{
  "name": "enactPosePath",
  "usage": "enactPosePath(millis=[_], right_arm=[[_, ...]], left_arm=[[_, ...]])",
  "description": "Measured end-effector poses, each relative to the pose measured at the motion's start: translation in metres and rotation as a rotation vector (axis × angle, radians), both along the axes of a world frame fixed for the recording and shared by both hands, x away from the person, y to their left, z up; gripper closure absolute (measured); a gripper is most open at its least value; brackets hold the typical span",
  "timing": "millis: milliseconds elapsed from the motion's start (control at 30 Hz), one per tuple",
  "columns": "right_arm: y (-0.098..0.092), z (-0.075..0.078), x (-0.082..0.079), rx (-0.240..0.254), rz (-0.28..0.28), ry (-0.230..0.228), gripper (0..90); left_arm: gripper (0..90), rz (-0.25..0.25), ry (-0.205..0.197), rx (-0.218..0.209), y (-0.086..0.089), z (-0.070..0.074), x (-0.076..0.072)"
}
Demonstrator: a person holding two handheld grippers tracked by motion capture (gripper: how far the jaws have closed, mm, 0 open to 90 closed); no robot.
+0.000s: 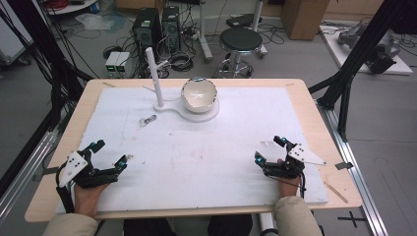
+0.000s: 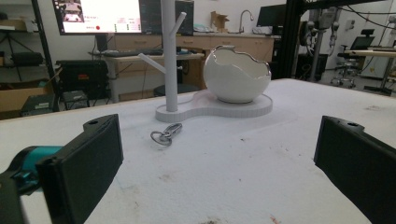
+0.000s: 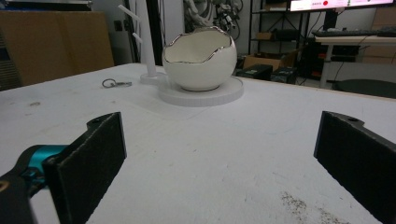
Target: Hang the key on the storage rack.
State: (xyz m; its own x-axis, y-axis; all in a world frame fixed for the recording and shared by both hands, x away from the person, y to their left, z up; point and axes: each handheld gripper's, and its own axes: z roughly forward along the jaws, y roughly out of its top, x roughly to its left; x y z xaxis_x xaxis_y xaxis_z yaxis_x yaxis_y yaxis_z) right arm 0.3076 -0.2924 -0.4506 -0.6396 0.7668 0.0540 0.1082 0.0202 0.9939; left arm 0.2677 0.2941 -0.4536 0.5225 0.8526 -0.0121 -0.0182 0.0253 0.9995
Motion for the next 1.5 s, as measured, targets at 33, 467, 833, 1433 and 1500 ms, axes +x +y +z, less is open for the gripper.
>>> enactPosePath(millis=[33,467,833,1433,1500], right_arm=[[0.0,0.0,0.0,-0.005,0.001,0.001,1.3],[-0.001,0.0,0.0,0.004,0.002,0.007,1.2],[-0.001,0.0,0.001,0.002,0.002,0.001,1.3],[-0.001,0.0,0.001,0.004,0.002,0.002,1.3],[-0.001,0.0,0.001,0.005,0.001,0.002,1.3]], left_arm=[[1.7,0.002,0.003,-0.002,0.0,0.0,0.0],[1.7,0.011,0.01,0.0,0.001,0.0,0.001],[1.7,0.051,0.08,0.004,0.006,0.021,0.014],[1.7,0.024,0.275,0.177,0.007,0.076,0.075],[1.7,0.019,0.303,0.205,0.007,0.08,0.083]])
